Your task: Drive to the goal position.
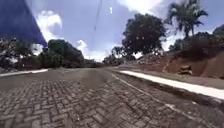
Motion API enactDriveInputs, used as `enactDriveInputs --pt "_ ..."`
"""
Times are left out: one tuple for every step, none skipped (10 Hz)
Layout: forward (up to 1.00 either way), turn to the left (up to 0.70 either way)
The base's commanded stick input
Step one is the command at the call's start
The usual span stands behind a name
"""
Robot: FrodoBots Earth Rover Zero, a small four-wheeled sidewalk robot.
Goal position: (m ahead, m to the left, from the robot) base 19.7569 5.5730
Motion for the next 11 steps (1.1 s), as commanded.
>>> enactDriveInputs --pt "0.70 0.00" --pt "0.70 0.00" --pt "0.70 0.00" --pt "0.70 0.00" --pt "0.70 0.00" --pt "0.70 0.00" --pt "0.70 0.00" --pt "0.70 0.00" --pt "0.70 0.00" --pt "0.70 0.00" --pt "0.70 0.00"
